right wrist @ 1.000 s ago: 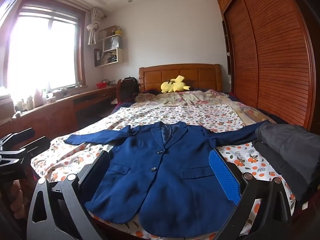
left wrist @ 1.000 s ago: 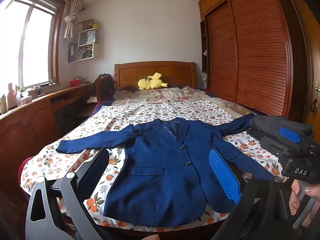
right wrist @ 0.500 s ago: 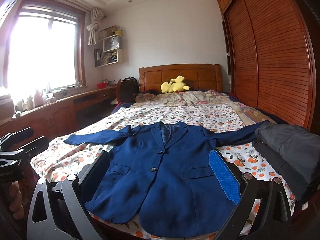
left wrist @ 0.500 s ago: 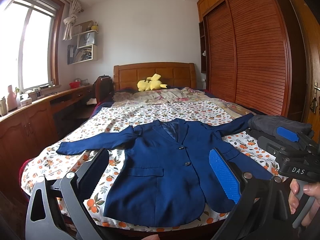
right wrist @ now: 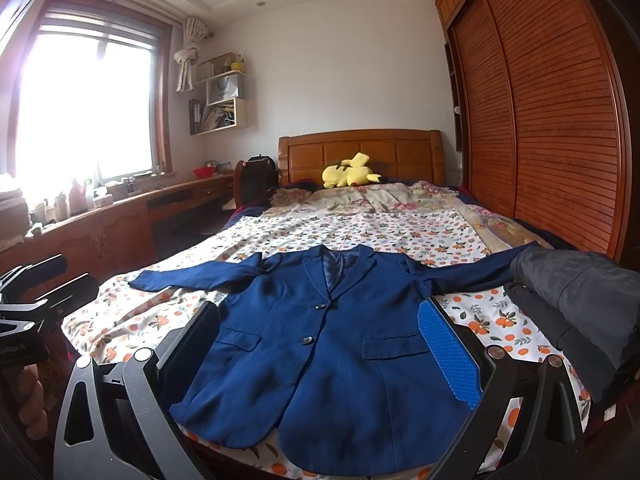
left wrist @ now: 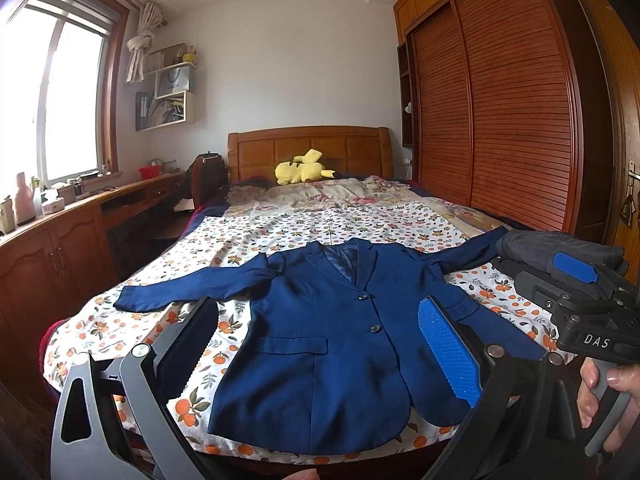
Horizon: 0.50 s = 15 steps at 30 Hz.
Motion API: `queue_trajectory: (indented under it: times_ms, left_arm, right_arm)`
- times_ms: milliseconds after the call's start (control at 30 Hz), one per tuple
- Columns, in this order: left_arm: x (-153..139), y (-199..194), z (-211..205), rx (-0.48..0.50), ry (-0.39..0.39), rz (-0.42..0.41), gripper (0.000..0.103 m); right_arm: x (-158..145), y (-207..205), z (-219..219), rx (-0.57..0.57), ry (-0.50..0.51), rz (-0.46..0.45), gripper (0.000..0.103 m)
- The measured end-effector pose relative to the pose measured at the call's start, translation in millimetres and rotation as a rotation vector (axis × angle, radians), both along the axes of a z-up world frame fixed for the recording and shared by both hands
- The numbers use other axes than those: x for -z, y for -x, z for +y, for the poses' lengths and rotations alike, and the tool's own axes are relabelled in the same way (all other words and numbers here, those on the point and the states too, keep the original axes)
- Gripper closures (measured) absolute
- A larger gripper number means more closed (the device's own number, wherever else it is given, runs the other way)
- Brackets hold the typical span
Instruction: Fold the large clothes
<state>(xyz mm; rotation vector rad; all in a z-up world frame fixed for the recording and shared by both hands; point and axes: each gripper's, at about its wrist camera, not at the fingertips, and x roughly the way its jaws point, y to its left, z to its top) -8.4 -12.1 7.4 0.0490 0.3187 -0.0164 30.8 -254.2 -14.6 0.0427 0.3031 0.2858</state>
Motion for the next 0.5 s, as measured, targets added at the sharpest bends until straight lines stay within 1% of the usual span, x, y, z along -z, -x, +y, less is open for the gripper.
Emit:
queue_trajectory:
  times_ms: [500]
  left_arm:
    - [2.6,-0.2,-0.6,0.001,-0.003,0.005,0.002]
  right_arm:
    - [-1.4,0.6,1.8,-0.001,0.0,0.001,0.007]
